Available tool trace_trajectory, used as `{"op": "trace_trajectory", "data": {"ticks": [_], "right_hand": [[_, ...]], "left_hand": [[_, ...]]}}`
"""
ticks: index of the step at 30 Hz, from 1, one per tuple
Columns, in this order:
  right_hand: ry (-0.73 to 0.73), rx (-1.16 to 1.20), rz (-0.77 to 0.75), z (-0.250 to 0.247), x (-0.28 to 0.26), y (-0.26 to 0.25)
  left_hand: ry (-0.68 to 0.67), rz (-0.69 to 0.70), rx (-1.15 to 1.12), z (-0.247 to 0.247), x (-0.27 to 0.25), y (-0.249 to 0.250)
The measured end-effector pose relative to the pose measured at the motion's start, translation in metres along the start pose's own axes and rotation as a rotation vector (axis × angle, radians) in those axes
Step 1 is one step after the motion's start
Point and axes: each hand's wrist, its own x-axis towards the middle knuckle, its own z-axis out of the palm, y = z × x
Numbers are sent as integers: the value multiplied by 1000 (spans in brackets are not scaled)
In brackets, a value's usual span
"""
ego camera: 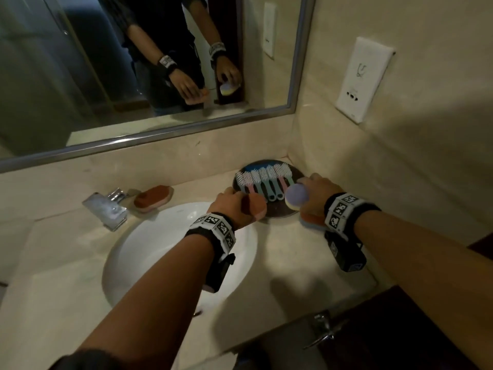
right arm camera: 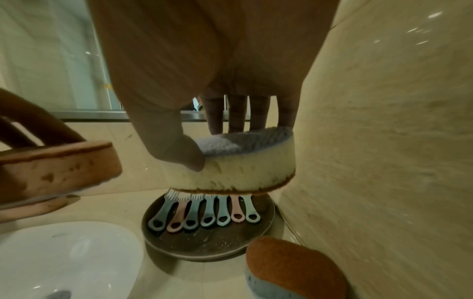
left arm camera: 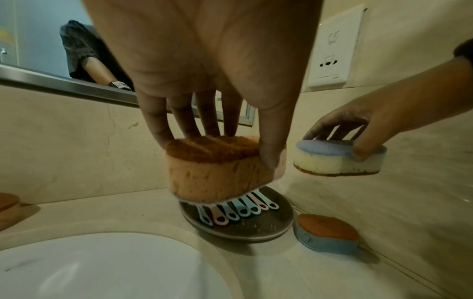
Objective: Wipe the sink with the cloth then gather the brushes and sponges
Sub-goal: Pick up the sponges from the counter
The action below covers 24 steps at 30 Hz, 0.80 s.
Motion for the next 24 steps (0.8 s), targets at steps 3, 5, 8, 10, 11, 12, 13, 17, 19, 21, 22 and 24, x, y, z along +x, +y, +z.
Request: {"op": "trace_trajectory", "data": {"ticks": [3,5,8,10,11,12,13,17,19,21,22,24], "right_hand": [[-49,-22,13,-2,29,0],[-66,-27,33,-1,49,2],[-80,-43,54,8,71,9],[-76,-50,65,20,81,12],[-79,-51,64,25,85,13],[-91,-48,58,30,90,13],[-111,-43,52,33,97,14],[-197,-33,30,43,124,15],[-230,-50,10,49,135,19],[-246,-63,-5,55,142,24],[-249,-70,-13,57,145,26],[-248,-74,-33,62,150,32]], "left_hand": [[-25,8,-2,5,37,1],[-59,21,-2,11,58,2],[-108,45,18,25,80,1],[-127,47,27,35,92,-2],[-135,45,31,40,96,-3],[-147,38,32,44,100,-4],[-158,28,33,48,106,-5],[-195,16,46,62,123,-6],[-205,3,40,69,129,-5],[-205,-3,42,76,133,-2],[-203,-4,47,78,135,0],[-205,-6,48,83,141,3]]}}
